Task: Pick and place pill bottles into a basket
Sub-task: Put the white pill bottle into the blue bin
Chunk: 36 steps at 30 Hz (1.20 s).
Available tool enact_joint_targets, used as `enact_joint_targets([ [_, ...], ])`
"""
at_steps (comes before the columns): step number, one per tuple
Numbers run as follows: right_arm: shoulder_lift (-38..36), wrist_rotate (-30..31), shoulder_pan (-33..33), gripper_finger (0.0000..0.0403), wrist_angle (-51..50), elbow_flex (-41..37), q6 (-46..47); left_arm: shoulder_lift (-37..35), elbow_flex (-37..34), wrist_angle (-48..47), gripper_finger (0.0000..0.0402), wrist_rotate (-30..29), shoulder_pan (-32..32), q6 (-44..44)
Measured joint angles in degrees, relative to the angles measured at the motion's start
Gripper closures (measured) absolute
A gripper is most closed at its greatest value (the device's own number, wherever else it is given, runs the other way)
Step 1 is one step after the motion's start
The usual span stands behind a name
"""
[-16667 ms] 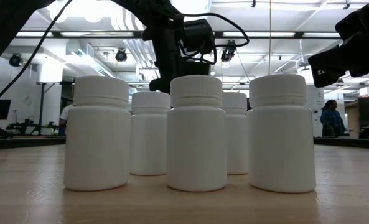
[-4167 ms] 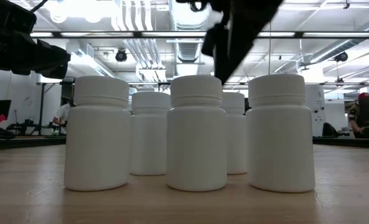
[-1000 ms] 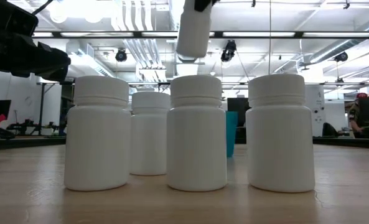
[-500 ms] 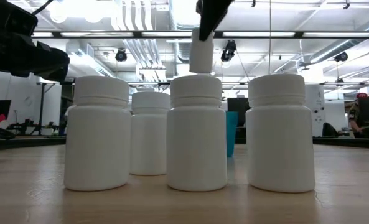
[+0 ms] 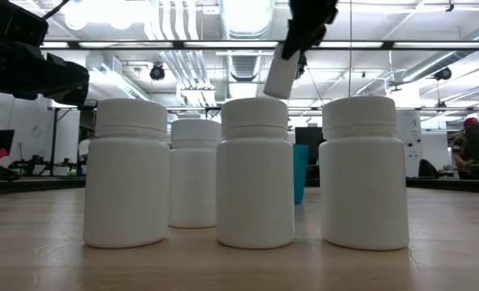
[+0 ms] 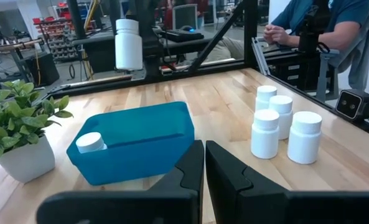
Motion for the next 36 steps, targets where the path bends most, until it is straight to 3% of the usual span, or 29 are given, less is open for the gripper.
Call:
enact_joint_targets([
  [5, -5.5, -6.3, -4.4, 0.0255, 6.6, -10.3, 0.0, 0.1, 0.0, 0.0, 0.0402, 0.0, 0.0, 0.0],
  [9, -5.3, -8.3, -8.2, 0.0255, 7.7, -12.9, -1.7, 0.0, 0.0, 0.0, 0.0402, 0.0, 0.0, 0.1],
  [22, 4.6, -17.0, -14.6, 0.0255, 6.8, -4.8, -8.1, 0.1, 0.0, 0.0, 0.0402, -0.2, 0.0, 0.1],
  [36, 11.8, -17.3, -17.2, 0.0255, 4.8, -2.6, -11.8, 2.2, 0.0, -0.1, 0.0402, -0.1, 0.0, 0.1],
])
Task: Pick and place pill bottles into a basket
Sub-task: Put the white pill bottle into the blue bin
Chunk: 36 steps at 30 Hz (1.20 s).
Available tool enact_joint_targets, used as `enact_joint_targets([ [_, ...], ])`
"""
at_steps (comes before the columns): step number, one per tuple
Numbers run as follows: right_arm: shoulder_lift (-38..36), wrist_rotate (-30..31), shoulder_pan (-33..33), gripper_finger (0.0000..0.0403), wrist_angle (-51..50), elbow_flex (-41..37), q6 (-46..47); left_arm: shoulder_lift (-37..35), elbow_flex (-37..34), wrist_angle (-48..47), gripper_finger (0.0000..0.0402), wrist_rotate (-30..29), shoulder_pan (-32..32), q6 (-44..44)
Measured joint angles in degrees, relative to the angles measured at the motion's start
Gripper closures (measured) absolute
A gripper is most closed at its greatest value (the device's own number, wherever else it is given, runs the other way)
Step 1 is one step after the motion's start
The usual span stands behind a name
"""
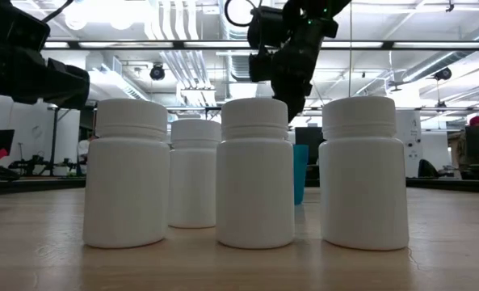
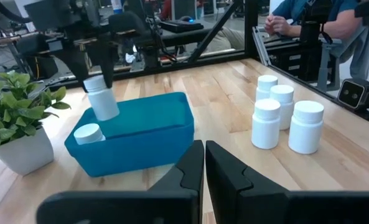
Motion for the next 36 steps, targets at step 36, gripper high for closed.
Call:
enact_joint_targets([
  [36, 2.2, 3.9, 1.7, 0.0255, 2.6, -0.3, 1.2, 0.8, 0.0, 0.2, 0.0402, -0.1, 0.0, -0.1],
])
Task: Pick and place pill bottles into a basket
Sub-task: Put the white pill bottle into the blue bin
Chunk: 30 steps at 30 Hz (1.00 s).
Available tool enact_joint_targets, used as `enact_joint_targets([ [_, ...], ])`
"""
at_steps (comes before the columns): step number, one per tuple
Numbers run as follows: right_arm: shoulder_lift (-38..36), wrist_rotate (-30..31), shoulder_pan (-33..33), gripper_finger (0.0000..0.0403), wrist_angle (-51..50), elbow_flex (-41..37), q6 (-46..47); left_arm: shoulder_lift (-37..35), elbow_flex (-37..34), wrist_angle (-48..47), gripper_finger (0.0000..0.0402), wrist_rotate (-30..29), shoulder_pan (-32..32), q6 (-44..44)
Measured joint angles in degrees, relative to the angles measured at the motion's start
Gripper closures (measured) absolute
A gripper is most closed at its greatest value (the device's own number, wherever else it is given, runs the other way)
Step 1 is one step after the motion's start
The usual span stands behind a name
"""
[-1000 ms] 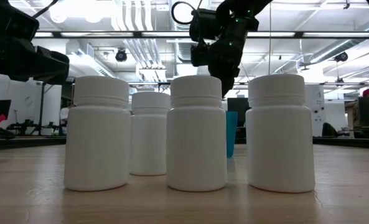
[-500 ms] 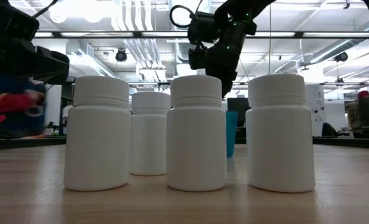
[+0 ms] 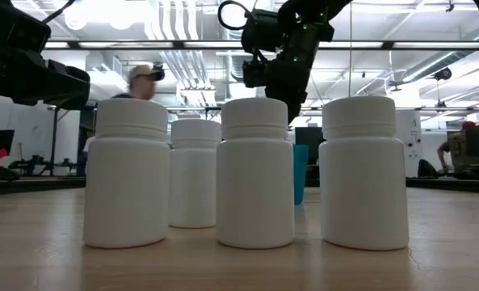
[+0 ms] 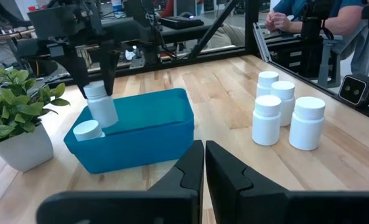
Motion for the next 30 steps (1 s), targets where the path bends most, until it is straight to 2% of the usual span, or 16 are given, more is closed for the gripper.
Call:
enact_joint_targets([
  [30, -0.1, -2.7, -0.5, 0.0255, 0.5, -0.1, 2.1, 0.0, 0.0, 0.3, 0.0402, 0.0, 0.0, 0.0],
])
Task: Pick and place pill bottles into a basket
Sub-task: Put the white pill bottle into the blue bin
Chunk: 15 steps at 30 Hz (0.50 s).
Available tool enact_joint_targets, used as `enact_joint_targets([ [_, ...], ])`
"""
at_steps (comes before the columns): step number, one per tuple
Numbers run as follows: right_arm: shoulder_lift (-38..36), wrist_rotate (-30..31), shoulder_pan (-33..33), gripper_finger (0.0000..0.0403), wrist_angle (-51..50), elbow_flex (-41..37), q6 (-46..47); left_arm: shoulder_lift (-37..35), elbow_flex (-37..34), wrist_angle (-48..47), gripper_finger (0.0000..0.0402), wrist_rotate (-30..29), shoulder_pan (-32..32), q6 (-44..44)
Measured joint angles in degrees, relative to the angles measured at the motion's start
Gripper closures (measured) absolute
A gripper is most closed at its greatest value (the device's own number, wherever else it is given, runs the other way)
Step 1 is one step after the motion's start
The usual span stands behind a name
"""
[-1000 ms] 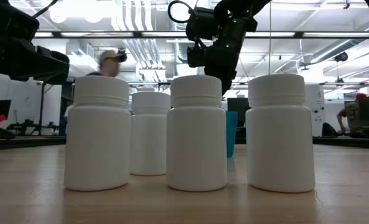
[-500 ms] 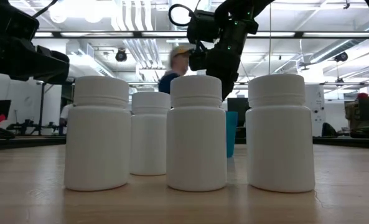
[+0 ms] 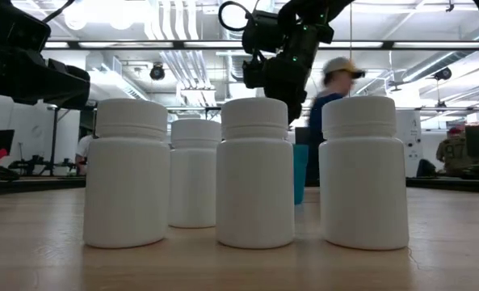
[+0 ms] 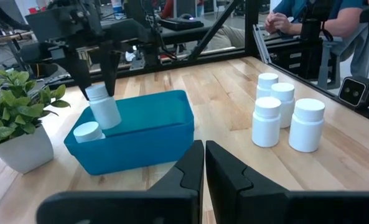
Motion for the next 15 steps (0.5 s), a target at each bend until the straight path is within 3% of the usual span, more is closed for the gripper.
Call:
enact_joint_targets([
  [15, 0.0, -1.3, -1.3, 0.0255, -1.4, -0.1, 1.5, -0.1, 0.0, 0.1, 0.0402, 0.0, 0.0, 0.1],
])
